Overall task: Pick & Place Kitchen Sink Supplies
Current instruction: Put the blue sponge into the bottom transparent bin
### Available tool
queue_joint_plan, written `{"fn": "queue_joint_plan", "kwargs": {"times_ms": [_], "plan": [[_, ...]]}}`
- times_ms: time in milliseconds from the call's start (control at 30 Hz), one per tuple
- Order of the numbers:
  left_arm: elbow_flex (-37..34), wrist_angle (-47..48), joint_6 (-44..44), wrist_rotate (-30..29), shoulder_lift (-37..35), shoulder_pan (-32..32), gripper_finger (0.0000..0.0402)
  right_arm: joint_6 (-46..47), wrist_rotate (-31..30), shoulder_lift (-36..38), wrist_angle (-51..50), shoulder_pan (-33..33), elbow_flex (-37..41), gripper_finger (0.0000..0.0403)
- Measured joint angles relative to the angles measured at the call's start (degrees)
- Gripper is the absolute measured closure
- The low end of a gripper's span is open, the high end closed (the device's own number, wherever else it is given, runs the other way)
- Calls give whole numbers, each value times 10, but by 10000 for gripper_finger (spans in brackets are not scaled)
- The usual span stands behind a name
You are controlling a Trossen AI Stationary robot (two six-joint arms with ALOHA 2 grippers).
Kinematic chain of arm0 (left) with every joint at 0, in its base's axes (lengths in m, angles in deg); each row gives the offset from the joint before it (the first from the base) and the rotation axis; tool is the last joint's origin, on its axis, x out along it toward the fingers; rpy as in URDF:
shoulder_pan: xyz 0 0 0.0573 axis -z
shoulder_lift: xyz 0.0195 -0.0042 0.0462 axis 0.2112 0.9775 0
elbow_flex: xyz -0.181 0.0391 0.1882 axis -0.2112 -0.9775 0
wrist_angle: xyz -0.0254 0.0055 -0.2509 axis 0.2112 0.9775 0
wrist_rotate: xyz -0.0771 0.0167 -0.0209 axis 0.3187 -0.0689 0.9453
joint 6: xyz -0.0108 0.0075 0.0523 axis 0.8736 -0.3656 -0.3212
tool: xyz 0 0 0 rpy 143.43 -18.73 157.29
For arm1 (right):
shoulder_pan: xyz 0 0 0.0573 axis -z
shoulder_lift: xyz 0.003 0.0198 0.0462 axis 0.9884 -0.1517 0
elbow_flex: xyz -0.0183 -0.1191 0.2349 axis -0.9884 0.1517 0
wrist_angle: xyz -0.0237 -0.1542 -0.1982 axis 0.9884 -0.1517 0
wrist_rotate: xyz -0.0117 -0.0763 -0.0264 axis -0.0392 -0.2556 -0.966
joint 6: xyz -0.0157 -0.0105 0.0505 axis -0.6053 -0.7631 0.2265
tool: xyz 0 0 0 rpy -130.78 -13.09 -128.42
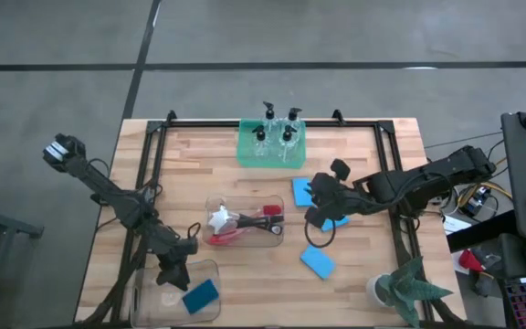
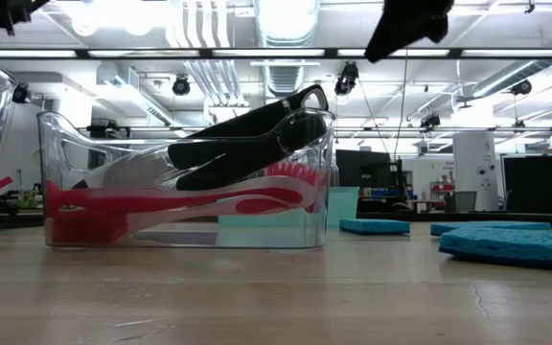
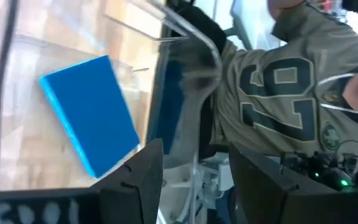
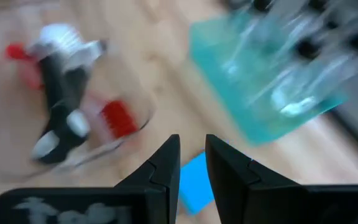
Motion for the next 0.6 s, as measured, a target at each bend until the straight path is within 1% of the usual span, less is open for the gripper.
{"fn": "queue_joint_plan", "kwargs": {"times_ms": [100, 233, 300, 433, 600], "plan": [[0, -14, -22, -17, -10, 0, 228, 15, 67, -4, 29, 0, 18, 326], [0, -53, -78, -49, -20, -2, 229, 15, 134, -11, 93, 0, 51, 321], [0, -82, -109, -75, -24, -2, 229, 24, 160, -13, 98, 0, 65, 321], [0, -150, -184, -132, -26, 1, 229, 82, 218, -22, 92, 0, 85, 325], [0, -226, -303, -137, -26, 1, 229, 137, 286, -32, 94, 0, 109, 318]]}}
